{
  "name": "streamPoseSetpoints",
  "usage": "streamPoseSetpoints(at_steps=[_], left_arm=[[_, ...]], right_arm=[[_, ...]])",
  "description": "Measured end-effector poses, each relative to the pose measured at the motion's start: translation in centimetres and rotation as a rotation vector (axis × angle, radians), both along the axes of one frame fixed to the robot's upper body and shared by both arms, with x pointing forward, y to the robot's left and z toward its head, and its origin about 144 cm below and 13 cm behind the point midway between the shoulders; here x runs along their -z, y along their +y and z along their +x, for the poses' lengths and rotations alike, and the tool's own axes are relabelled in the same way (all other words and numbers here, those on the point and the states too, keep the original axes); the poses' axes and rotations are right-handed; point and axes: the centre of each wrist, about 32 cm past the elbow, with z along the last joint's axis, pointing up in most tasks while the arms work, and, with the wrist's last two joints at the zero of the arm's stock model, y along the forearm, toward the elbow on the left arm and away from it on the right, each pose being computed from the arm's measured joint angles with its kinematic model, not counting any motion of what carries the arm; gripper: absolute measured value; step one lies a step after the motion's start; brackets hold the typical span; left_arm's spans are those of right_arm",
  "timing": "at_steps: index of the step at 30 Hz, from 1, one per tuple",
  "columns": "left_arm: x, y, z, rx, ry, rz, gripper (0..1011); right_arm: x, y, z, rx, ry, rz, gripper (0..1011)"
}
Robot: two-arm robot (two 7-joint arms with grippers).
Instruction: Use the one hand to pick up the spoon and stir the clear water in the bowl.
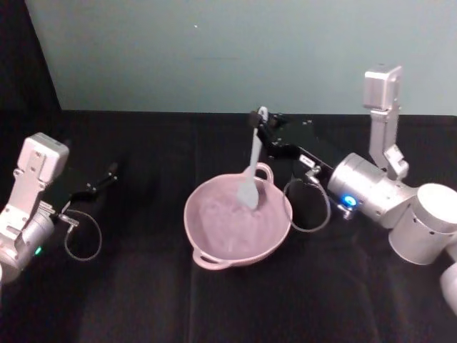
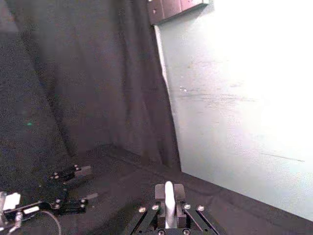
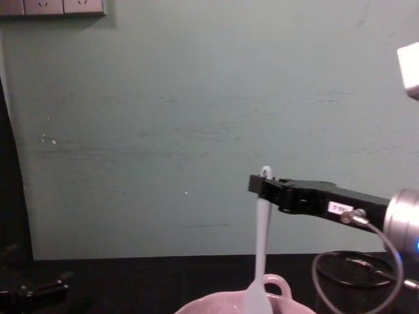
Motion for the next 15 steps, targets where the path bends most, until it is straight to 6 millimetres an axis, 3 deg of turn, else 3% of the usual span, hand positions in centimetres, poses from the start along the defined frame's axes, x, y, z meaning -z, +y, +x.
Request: streamPoseSetpoints(at_steps=[8,15], left_arm=[[0.0,0.0,0.0,0.0,0.0,0.0,1011],[0.0,0.0,0.0,0.0,0.0,0.0,1011]], right_arm=[[-0.3,-1.4,-1.3,0.013,-0.013,-0.033,121],[-0.5,-1.4,-3.0,-0.011,-0.021,-0.045,121]])
